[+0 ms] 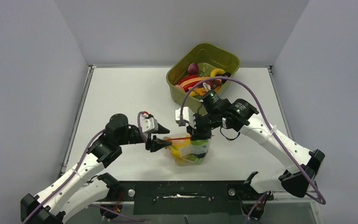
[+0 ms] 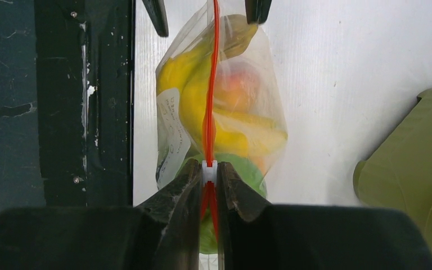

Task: Place the food in the zip-top bag and seal the zipper
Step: Adjust the zipper food storage bag at the center of the board.

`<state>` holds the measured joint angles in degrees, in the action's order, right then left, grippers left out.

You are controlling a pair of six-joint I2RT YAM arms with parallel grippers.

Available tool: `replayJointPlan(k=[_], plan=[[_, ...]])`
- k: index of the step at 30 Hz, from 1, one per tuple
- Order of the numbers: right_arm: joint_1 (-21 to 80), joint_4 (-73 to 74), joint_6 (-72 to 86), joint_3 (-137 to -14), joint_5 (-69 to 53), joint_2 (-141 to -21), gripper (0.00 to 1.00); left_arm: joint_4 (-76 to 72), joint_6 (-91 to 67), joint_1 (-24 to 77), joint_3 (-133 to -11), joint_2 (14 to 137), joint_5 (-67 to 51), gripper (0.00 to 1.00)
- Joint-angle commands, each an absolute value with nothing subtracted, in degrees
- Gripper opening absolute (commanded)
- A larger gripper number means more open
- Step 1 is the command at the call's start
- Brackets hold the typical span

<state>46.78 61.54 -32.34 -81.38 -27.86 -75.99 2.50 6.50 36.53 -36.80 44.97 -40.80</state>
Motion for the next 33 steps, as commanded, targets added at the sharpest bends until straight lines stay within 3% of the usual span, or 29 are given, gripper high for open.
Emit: replayJointPlan(k=[1,7,8,11,12,33], plan=[[47.3,57.2,-32.5,-84.3,-30.3,-76.0,0.00,-3.8,7.1,36.5,-37.9,48.1,-47.4,0.50],[47.4,54.2,-32.0,-83.7,-31.5,-76.9,0.00,-4.5,7.6,36.7,-37.9,51.6,-47.2,0.40],[47.4,53.7,-31.8,-83.7,-31.6,-76.9,0.00,-4.4,8.0,36.7,-37.9,51.8,-47.3,0.36],[47.4,52.2,-30.7,-83.7,-31.7,-77.1,0.00,-4.4,8.3,36.7,-37.9,52.1,-46.9,0.03],[47.4,51.7,-30.5,-83.6,-31.7,-77.2,0.00,-4.7,8.3,36.7,-37.9,52.0,-46.5,0.00],[51.3,47.6,-28.3,-83.3,-30.7,-81.4,0.08,-11.4,4.8,36.6,-33.1,49.4,-42.3,0.00]])
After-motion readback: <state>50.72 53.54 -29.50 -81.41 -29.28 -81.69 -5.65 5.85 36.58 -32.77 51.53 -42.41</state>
